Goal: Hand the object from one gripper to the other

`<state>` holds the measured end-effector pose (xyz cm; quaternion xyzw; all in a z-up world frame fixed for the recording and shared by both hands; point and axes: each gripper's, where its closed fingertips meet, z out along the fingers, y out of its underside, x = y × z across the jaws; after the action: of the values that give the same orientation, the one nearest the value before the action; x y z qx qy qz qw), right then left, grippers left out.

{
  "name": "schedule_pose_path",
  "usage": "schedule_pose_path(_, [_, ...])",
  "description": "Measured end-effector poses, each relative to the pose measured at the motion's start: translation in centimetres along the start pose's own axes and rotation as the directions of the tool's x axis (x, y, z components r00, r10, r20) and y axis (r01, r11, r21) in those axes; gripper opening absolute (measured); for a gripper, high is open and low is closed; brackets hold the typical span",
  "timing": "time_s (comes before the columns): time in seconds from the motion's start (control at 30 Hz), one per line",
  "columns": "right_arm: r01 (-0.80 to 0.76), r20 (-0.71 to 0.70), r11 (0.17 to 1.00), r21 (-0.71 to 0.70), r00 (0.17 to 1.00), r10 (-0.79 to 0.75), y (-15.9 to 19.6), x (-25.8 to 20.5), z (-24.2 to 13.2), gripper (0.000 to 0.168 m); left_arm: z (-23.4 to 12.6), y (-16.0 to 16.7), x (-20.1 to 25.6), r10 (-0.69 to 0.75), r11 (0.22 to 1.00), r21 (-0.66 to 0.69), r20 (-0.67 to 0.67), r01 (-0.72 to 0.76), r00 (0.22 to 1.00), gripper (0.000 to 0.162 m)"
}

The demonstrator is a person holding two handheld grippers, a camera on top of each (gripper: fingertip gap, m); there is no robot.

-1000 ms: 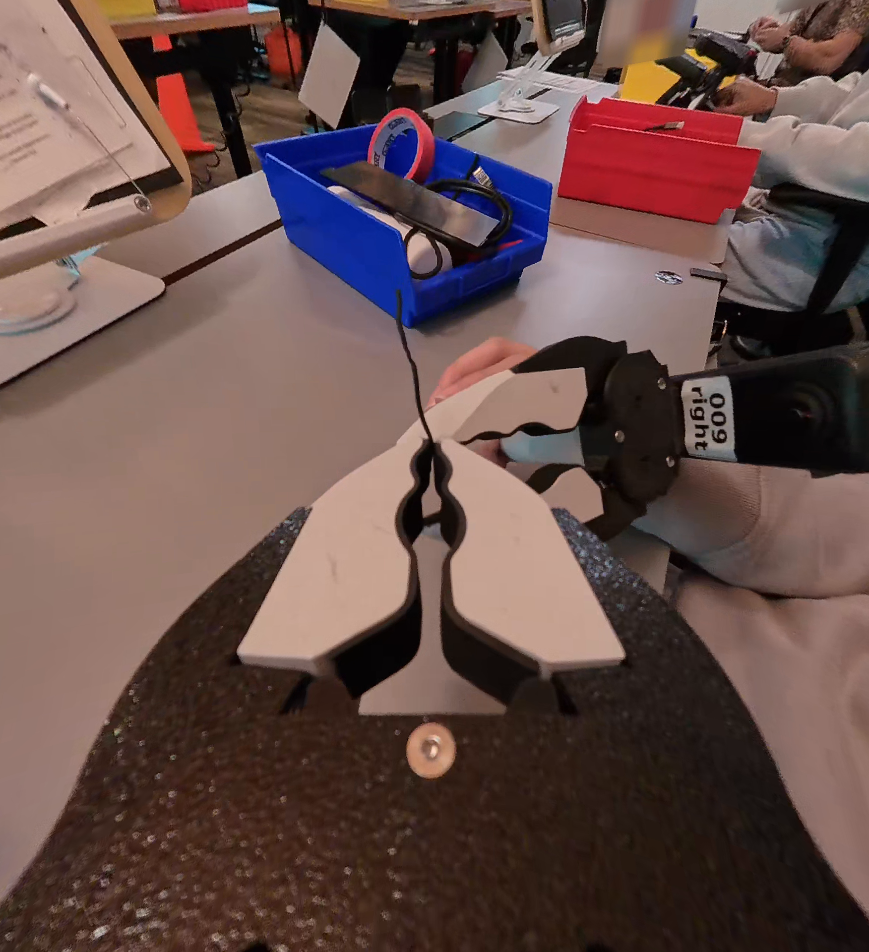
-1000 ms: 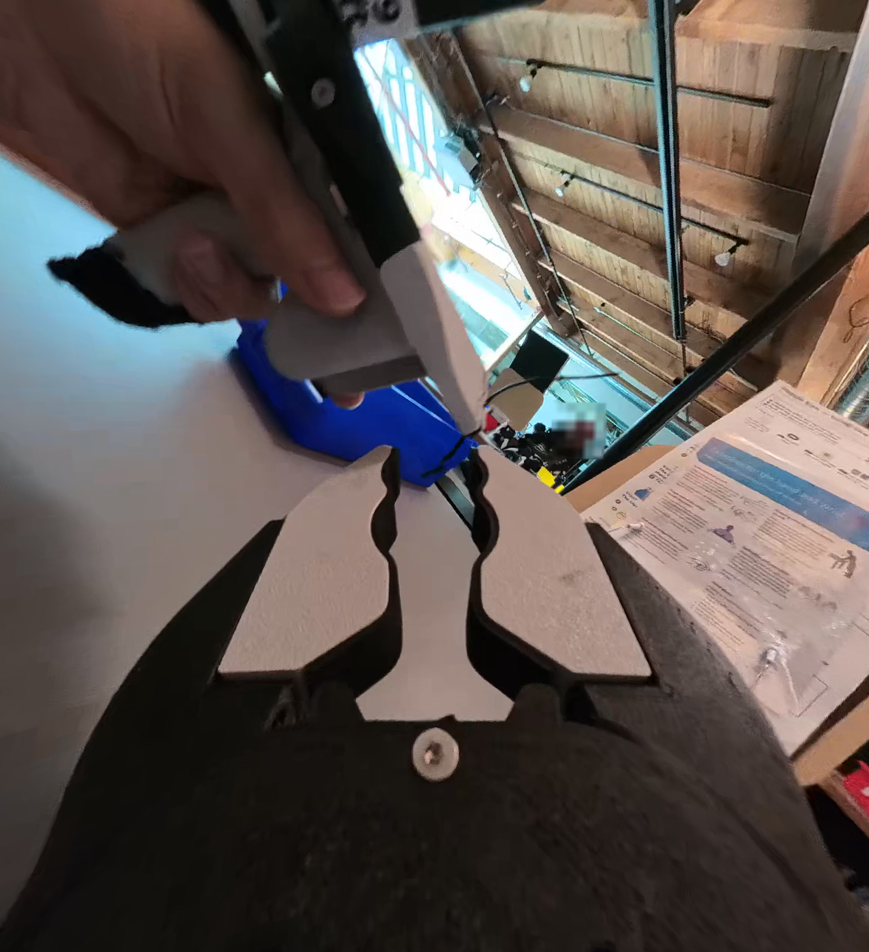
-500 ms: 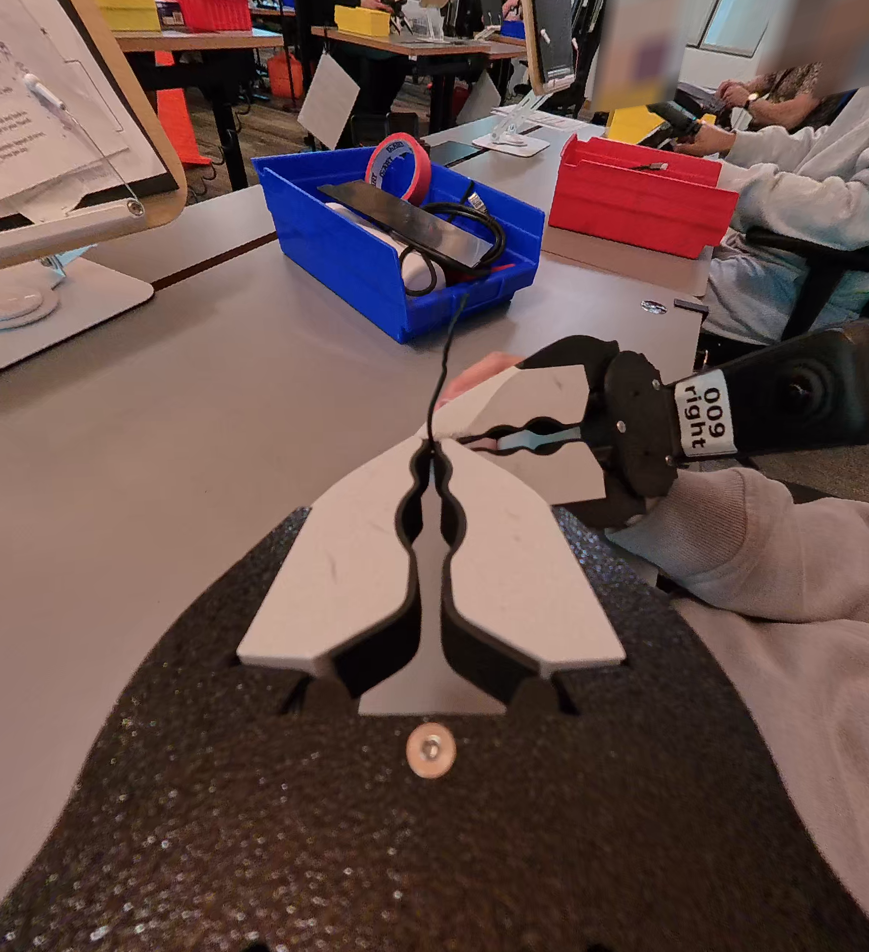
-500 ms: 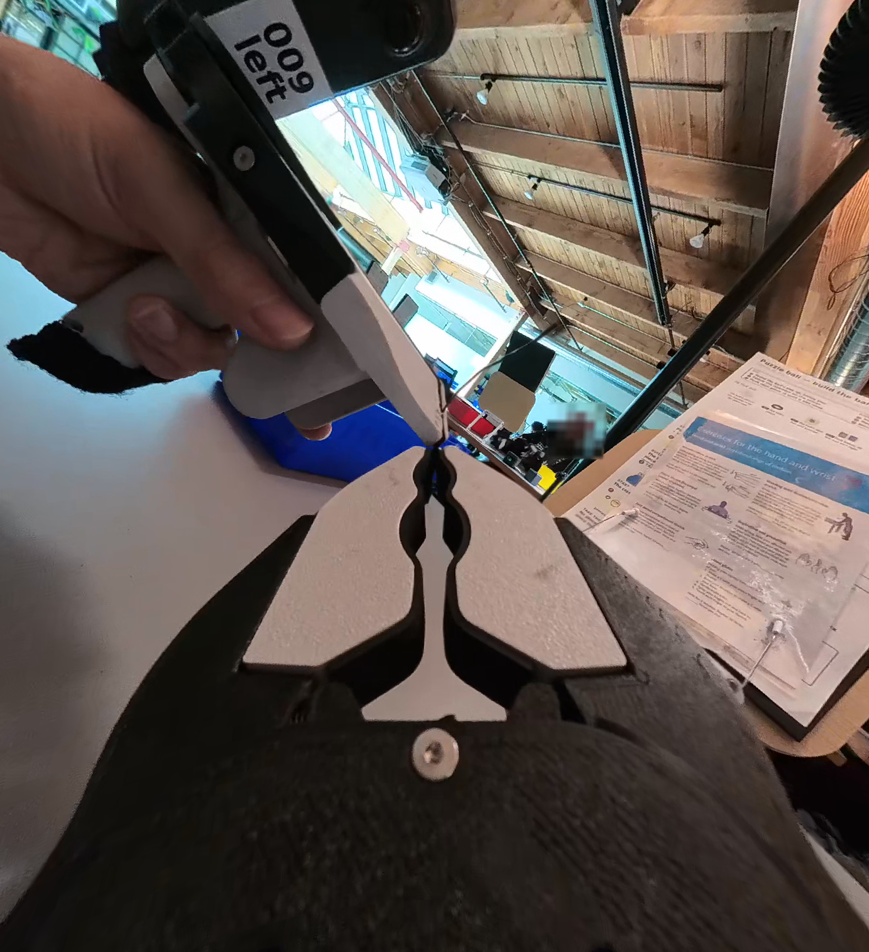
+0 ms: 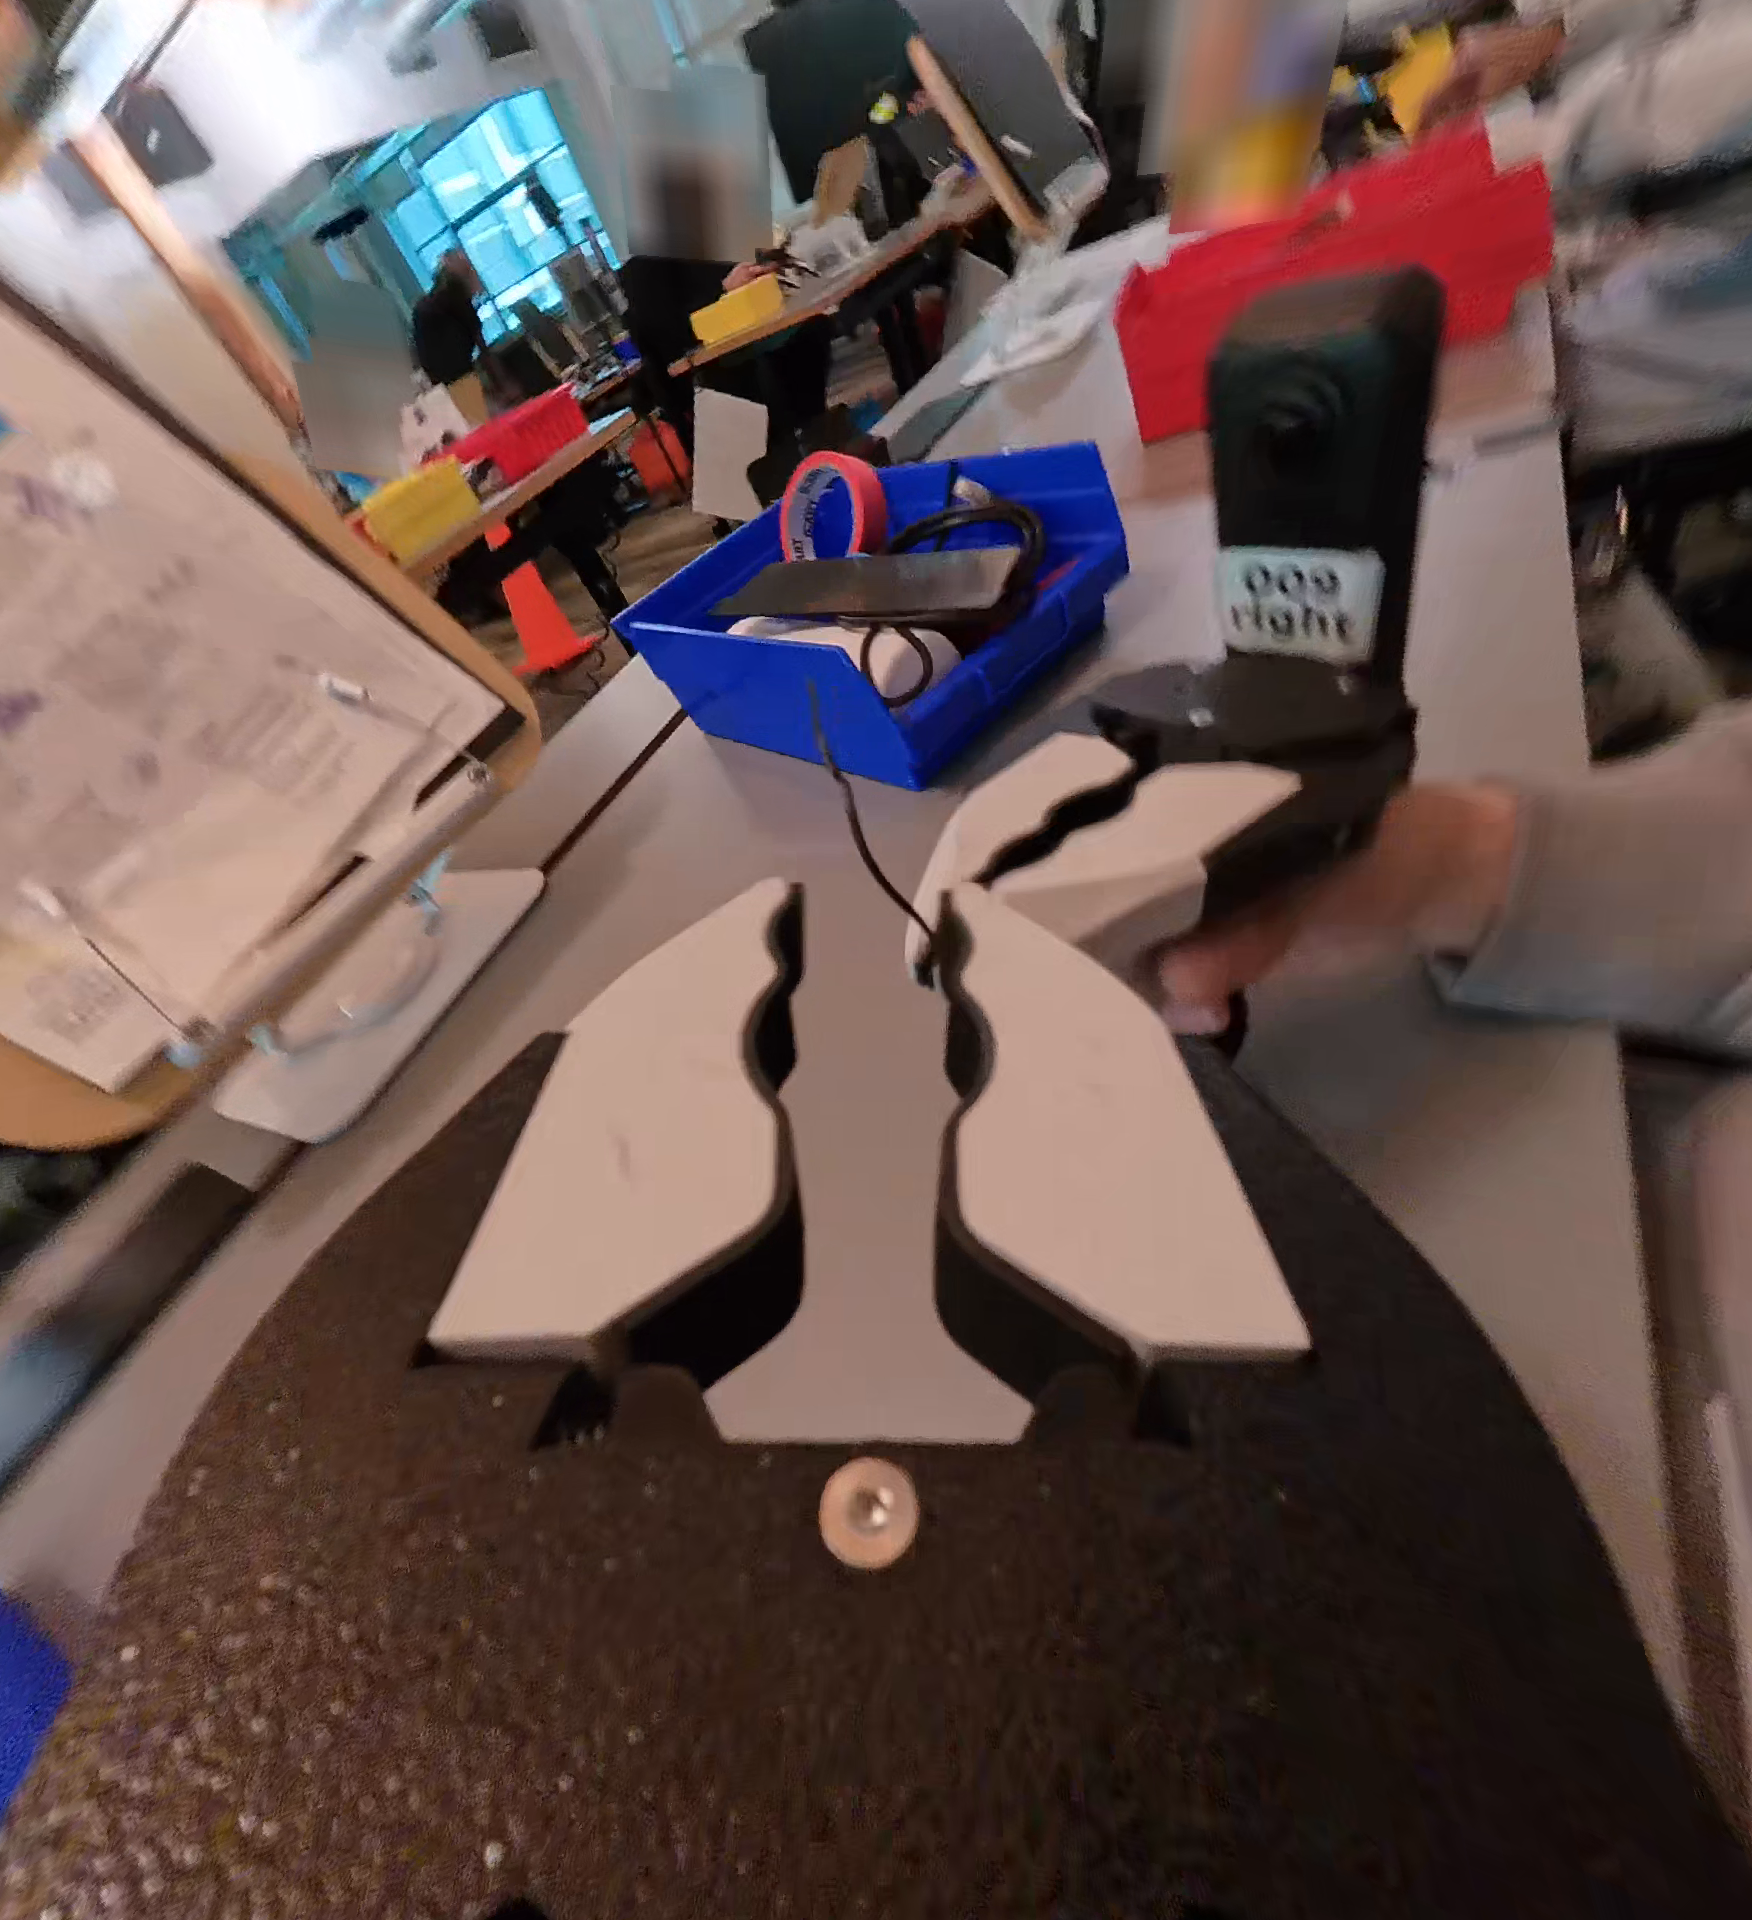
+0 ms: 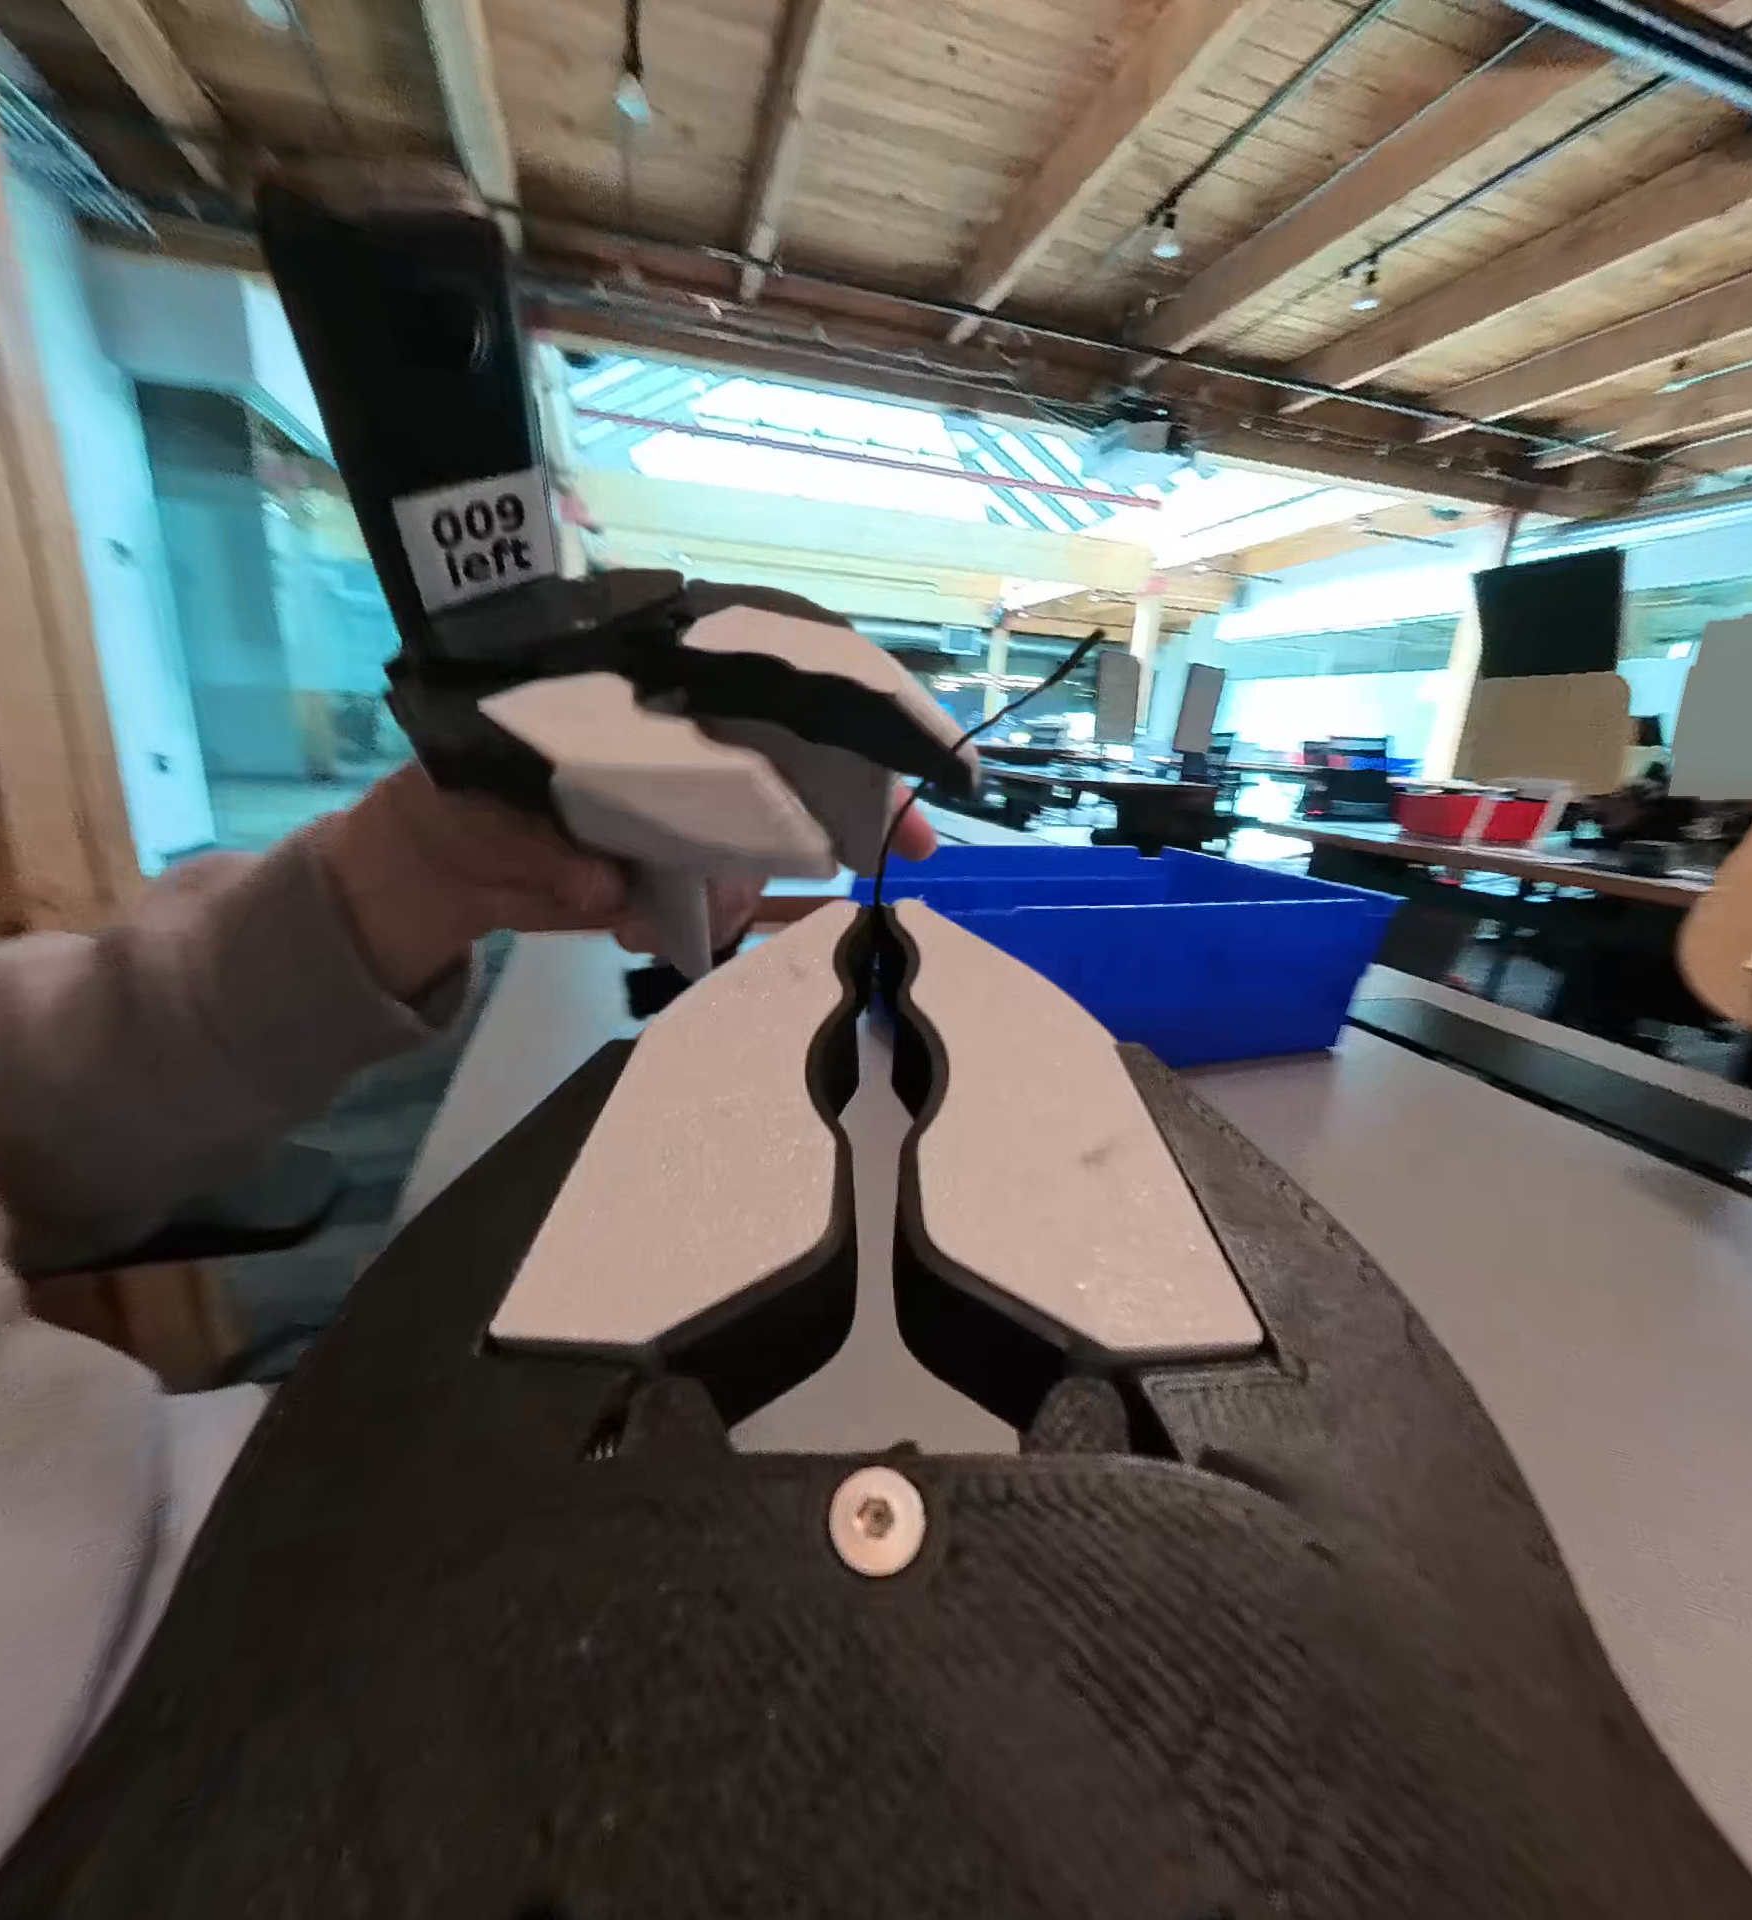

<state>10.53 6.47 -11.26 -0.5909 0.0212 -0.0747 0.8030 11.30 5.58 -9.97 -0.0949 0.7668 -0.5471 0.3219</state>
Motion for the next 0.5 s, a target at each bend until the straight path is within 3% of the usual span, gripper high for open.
schedule_pose_path(0.1, [-0.135, 0.076, 0.990, 0.036, 0.988, 0.132, -0.4, -0.4, -0.2, 0.000, -0.8, 0.1, 1.0, 0.211, 0.978, 0.003, -0.043, -0.211, 0.977, 0.059])
schedule_pose_path(0.2, [-0.220, 0.141, 0.974, 0.051, 0.967, 0.211, -0.8, -0.9, -0.3, 0.000, -1.5, -0.3, 1.6, 0.302, 0.953, 0.052, -0.066, -0.299, 0.951, 0.063])
schedule_pose_path(0.5, [-0.287, 0.298, 0.958, 0.029, 0.917, 0.266, -1.1, -3.1, -0.5, 0.000, -2.0, 0.0, 0.9, 0.375, 0.926, 0.049, -0.034, -0.374, 0.926, 0.059])
